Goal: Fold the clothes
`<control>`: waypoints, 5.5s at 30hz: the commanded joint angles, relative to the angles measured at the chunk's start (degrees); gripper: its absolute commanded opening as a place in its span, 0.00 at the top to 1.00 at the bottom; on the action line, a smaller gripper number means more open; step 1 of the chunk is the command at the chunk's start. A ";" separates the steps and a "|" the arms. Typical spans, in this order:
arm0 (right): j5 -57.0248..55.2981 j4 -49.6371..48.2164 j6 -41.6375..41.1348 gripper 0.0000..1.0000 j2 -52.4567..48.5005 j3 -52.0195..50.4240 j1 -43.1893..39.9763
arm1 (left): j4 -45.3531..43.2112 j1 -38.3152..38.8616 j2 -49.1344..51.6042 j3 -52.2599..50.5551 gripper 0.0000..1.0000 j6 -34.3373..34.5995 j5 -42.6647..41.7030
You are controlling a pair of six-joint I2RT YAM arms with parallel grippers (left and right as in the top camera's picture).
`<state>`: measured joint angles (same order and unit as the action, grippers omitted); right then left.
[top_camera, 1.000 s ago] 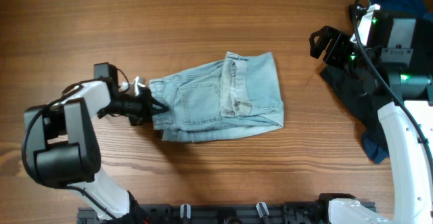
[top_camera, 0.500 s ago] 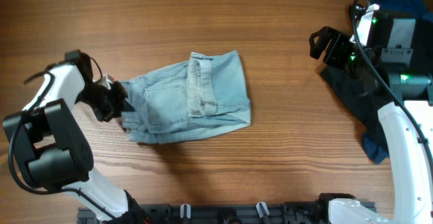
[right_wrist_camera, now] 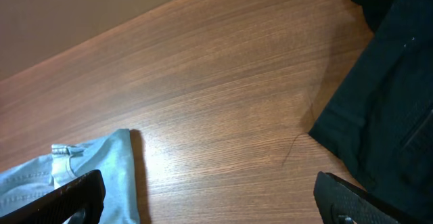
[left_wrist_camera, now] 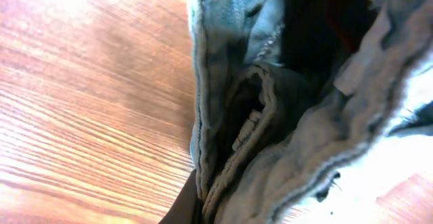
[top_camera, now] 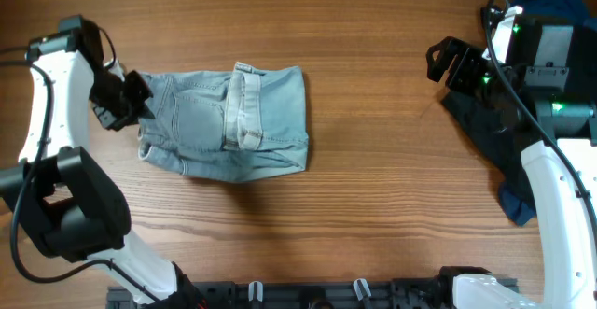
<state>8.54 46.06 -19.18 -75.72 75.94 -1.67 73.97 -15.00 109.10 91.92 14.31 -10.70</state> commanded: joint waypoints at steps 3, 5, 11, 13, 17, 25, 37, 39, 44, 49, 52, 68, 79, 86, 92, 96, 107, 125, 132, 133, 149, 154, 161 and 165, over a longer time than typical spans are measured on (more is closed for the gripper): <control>0.44 0.11 1.20 0.00 0.55 1.42 -0.17 | 1.31 6.16 0.39 4.55 0.96 1.20 0.33; 0.44 0.33 1.20 0.00 0.55 1.42 -0.17 | 1.53 8.00 0.39 4.87 0.96 1.20 0.33; 0.42 1.14 1.29 0.00 0.55 1.42 -0.17 | 1.77 15.89 0.39 4.92 0.96 1.60 0.52; 0.42 1.18 1.53 0.00 0.55 1.42 -0.17 | 2.21 17.84 0.39 5.20 0.96 4.15 2.64; 0.42 1.88 1.86 0.00 0.46 1.42 -0.17 | 3.52 21.31 0.31 7.06 0.96 4.68 6.80; -0.42 5.95 2.49 0.03 -3.06 1.36 -0.17 | 3.91 22.82 -0.04 13.20 0.96 6.05 8.90; 3.54 8.11 0.42 0.01 -14.14 1.36 0.66 | 2.73 26.05 -0.02 15.78 0.96 5.49 8.83; 3.52 8.15 -0.52 0.00 -15.65 1.36 1.44 | 2.05 26.93 -0.02 15.78 0.94 5.49 8.85; 3.52 7.91 -0.52 0.00 -17.35 1.36 3.76 | 0.61 29.18 -0.02 15.78 0.93 5.75 8.52; 3.54 6.91 -1.03 0.00 -17.51 1.36 4.39 | -0.02 31.87 -0.02 15.78 0.94 6.12 8.20; 3.54 6.80 -2.01 0.00 -17.51 1.36 4.39 | -0.98 33.70 -0.02 15.78 0.94 6.12 8.20; 4.46 6.67 -3.37 0.00 -17.51 1.36 4.39 | -6.12 42.21 0.26 15.78 0.82 8.92 8.20; 4.83 6.69 -5.03 0.00 -17.51 1.36 4.39 | -7.82 45.00 0.44 15.78 0.89 8.92 7.78; 4.87 7.08 -6.49 0.00 -17.51 1.36 4.39 | -9.75 48.24 0.44 15.78 0.87 8.92 6.67; 5.09 7.17 -6.51 0.00 -17.51 1.36 4.39 | -11.23 51.60 0.46 15.78 0.76 8.90 6.69; 5.68 7.15 -6.51 0.00 -17.51 1.36 4.39 | -12.31 53.18 0.48 15.78 0.42 8.87 6.69; 5.68 7.10 -6.51 0.00 -17.51 1.36 4.39 | -12.52 52.61 0.39 15.78 0.41 8.46 7.19; 19.50 -1.57 4.98 0.00 -18.25 1.36 4.46 | -11.45 30.40 -4.52 15.78 0.00 9.33 14.58; 26.73 -5.16 13.92 0.00 -25.33 1.36 4.46 | -11.43 27.96 -4.52 15.78 0.00 9.33 13.55; 28.04 -5.57 14.73 0.00 -26.45 1.36 4.46 | -11.43 27.96 -4.52 15.78 0.00 9.31 13.55; 35.19 -15.80 13.22 0.00 -35.69 1.36 6.45 | -11.23 28.00 -4.52 15.78 0.00 9.33 13.55; 34.75 -15.37 13.75 0.00 -38.86 1.36 7.85 | -10.80 28.02 -4.52 15.78 0.00 9.33 13.53; 35.21 -13.38 16.26 0.00 -40.13 1.36 8.11 | -9.88 28.00 -4.52 15.78 0.00 9.31 13.55; 39.39 -12.35 17.70 0.00 -40.11 1.36 8.11 | -9.92 28.00 -4.50 15.78 0.00 9.31 13.55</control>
<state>42.87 33.26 -4.36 -114.87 76.23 6.24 64.05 13.02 106.04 106.37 23.09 3.14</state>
